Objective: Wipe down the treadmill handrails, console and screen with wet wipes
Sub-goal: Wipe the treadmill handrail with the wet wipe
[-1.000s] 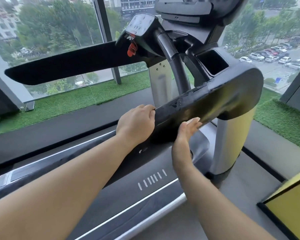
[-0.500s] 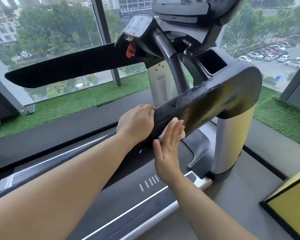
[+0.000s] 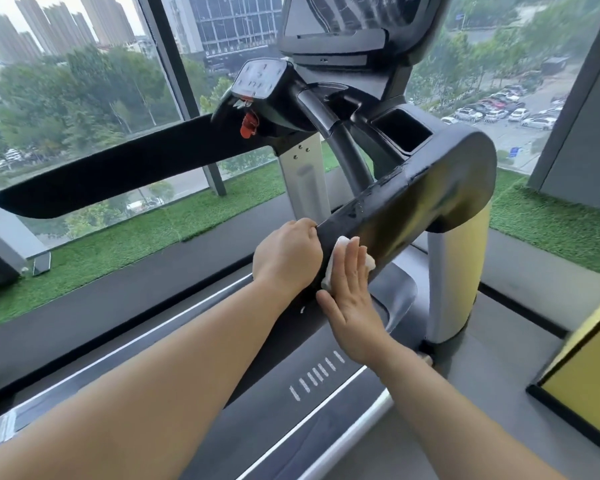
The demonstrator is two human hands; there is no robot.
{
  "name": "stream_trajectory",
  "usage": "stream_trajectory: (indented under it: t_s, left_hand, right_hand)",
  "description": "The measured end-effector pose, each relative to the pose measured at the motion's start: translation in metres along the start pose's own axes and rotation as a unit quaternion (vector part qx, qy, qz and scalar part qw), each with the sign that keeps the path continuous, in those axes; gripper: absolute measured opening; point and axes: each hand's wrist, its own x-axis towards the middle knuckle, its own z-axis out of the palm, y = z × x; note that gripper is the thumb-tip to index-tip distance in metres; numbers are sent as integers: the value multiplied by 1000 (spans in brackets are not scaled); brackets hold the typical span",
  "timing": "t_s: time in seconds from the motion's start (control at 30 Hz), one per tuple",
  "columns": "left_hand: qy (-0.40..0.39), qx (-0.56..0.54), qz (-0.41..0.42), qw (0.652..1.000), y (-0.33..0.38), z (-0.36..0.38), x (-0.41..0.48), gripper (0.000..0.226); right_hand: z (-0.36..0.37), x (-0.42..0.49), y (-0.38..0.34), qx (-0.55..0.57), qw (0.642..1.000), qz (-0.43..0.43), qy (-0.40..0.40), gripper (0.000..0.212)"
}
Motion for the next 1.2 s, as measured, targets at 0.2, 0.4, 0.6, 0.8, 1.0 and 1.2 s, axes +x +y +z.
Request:
stream_trajectory:
  t_s: [0.2, 0.4, 0.6, 0.8, 1.0, 1.2]
  left_hand:
    - [0, -13, 4, 1000, -1, -1, -3, 36]
    - [9, -7, 11, 1000, -1, 1, 2, 34]
    - [-9, -11, 14, 1000, -2, -2, 2, 35]
    - [-61, -36, 13, 997, -7, -14, -1, 36]
    - [-113, 36, -15, 993, -41, -40, -30, 36]
    - [-72, 67, -32, 995, -59, -36, -57, 41]
  right_hand:
    - [-30, 33, 32, 143, 974, 158, 75, 59]
    - [11, -6, -7, 36, 999, 19, 0, 66]
    - [-17, 16, 19, 94, 990, 99, 33, 55]
    - [4, -11, -10, -44, 998, 21, -36, 64]
    - [-15, 13, -2, 6, 994, 102, 24, 69]
    - [17, -16, -22, -5, 1000, 12, -19, 67]
